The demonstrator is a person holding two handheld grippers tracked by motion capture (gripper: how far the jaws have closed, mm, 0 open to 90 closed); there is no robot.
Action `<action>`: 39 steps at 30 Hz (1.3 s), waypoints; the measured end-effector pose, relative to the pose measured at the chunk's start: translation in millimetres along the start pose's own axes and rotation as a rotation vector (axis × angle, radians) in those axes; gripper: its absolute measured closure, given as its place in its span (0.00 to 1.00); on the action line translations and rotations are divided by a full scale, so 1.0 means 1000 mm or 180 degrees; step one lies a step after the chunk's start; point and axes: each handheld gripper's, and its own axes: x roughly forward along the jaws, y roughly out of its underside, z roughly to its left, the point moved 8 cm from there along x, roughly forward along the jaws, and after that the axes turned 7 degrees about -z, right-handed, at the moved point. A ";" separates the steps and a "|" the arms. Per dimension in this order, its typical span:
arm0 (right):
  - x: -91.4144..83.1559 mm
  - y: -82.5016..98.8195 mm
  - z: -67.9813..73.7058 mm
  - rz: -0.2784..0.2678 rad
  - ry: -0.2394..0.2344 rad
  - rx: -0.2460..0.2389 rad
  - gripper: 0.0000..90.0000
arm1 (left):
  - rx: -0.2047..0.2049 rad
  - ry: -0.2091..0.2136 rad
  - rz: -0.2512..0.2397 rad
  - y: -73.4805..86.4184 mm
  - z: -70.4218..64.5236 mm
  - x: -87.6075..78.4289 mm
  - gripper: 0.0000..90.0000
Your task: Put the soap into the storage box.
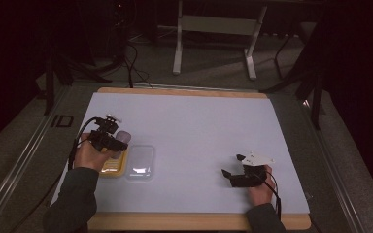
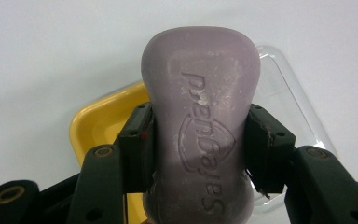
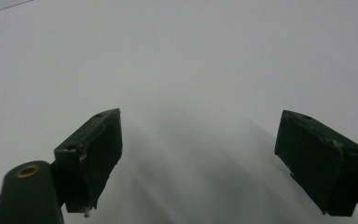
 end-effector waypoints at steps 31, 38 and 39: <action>0.001 0.000 0.000 0.0005 0.0000 -0.0012 0.17 | -0.0304 -0.0083 0.0228 0.031 0.015 0.015 0.55; 0.001 0.000 0.000 0.0005 -0.0001 -0.0014 0.17 | -0.0325 -0.0124 0.0302 0.035 0.019 0.020 0.55; 0.001 0.000 0.000 0.0005 -0.0001 -0.0014 0.17 | -0.0325 -0.0124 0.0302 0.035 0.019 0.020 0.55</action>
